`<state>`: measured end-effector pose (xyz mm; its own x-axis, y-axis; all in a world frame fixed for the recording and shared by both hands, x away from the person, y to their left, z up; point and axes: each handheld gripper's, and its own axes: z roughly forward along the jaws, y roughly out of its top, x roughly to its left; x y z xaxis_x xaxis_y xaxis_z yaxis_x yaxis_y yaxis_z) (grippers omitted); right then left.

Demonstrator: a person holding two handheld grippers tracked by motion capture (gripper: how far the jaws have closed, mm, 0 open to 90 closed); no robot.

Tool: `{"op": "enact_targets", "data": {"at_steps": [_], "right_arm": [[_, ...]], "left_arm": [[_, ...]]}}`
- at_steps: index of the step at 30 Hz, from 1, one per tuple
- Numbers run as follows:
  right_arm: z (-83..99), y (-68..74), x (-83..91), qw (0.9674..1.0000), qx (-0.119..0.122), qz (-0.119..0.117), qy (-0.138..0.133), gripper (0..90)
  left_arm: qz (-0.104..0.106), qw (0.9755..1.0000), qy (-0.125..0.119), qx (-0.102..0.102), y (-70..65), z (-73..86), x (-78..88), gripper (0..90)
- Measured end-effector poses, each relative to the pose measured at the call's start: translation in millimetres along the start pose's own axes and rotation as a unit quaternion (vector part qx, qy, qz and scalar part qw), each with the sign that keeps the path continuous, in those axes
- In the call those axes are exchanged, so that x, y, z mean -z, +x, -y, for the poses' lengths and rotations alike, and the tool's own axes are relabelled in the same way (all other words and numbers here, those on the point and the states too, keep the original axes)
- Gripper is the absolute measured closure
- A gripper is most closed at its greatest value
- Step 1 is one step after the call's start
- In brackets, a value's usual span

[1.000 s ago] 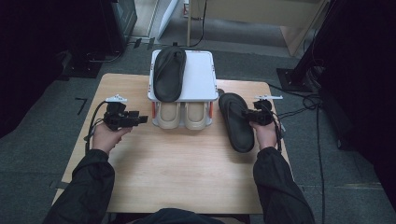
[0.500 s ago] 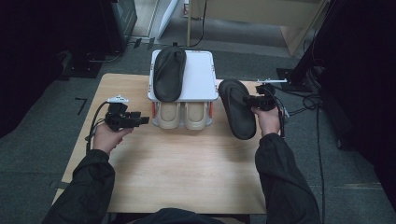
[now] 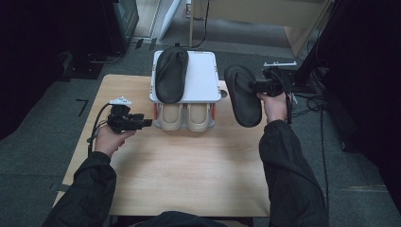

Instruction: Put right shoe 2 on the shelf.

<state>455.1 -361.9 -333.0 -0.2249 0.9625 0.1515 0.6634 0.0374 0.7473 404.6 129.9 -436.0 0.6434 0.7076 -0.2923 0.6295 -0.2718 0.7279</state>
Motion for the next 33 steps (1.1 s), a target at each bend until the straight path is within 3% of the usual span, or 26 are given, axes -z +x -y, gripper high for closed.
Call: {"op": "enact_targets", "data": {"at_steps": [12,16,20,24,33], "right_arm": [[-48.5,38.9,-0.7,0.9995,0.028,-0.005,-0.016,72.0],[-55.6,54.8,-11.9,0.9986,0.05,-0.006,-0.017,72.0],[-60.9,66.5,-26.8,0.9983,0.057,-0.007,-0.007,72.0],[-65.6,76.6,-40.9,0.9989,0.043,-0.018,-0.001,71.9],[-70.0,97.1,-65.4,0.9988,0.046,-0.016,0.009,71.9]], "left_arm": [[0.004,1.0,-0.002,-0.003,-0.5,0.1,2.2,43.7],[0.002,1.0,-0.008,-0.005,-2.0,-0.1,3.1,43.8],[0.005,0.9999,-0.007,-0.007,-3.0,-0.3,1.7,43.9],[0.01,0.9999,0.0,-0.013,-4.5,-0.2,-0.3,43.9],[0.015,0.9998,-0.005,-0.016,-4.2,-0.9,1.3,43.8]]}}
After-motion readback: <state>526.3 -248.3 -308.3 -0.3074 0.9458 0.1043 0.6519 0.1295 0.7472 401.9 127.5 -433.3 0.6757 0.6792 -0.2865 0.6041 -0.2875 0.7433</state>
